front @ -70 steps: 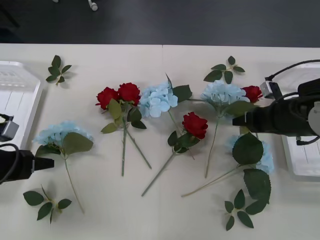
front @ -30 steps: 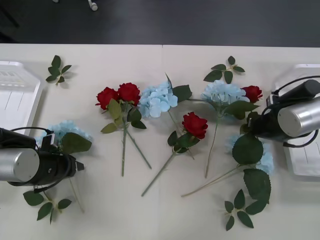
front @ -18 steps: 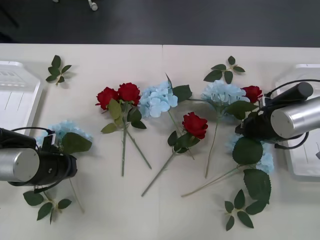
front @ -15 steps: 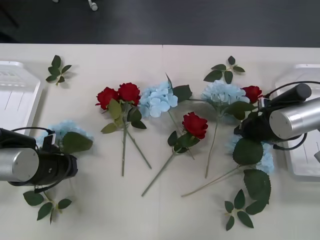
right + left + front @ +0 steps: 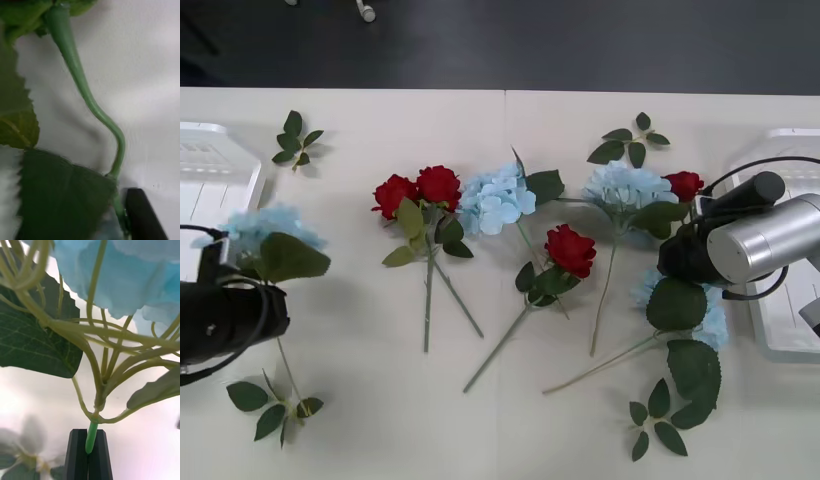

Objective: Put the red flowers into the right box and the blue flowers into the left box

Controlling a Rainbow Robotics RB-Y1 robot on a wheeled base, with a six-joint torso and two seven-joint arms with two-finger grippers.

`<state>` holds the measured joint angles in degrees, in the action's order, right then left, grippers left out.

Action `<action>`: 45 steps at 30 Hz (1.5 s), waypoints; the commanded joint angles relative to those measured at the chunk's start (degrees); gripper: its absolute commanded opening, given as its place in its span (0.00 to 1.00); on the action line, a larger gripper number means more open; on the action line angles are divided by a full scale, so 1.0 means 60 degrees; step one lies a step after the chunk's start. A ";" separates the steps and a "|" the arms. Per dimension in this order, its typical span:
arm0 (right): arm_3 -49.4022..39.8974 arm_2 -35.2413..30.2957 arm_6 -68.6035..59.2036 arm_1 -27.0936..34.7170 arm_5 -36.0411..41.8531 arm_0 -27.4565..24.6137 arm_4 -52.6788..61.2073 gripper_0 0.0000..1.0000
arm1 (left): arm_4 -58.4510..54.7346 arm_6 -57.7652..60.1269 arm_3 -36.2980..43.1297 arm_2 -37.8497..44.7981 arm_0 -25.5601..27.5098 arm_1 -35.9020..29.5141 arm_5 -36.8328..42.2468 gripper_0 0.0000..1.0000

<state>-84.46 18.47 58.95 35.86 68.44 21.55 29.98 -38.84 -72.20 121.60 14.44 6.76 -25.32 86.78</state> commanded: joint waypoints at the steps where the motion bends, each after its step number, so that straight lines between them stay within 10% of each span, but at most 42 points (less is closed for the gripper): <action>1: 0.0131 0.0188 -0.0230 -0.0146 -0.0025 0.0012 -0.0133 0.00 | -0.0323 -0.0638 0.1135 0.0905 0.0046 -0.0350 0.0581 0.00; 14: -0.1568 -0.1408 0.0253 0.0132 0.2363 0.0012 0.0643 0.00 | -0.0514 -0.0667 0.1223 0.2252 -0.0833 -0.1844 0.0683 0.00; 33: -0.4542 -0.4221 0.4077 0.0279 0.6640 -0.0002 0.0790 0.00 | -0.0162 -0.2425 -0.4842 0.2326 -0.3353 -0.4335 -0.1309 0.00; 45: -0.5845 -0.4982 0.6259 0.0293 0.6655 -0.0706 -0.1437 0.00 | 0.0014 -0.3011 -0.5853 0.2384 -0.3689 -0.4422 -0.1704 0.04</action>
<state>-116.81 -11.49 93.45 35.90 109.96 19.60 24.90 -39.27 -88.44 85.70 28.25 -14.70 -49.55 76.98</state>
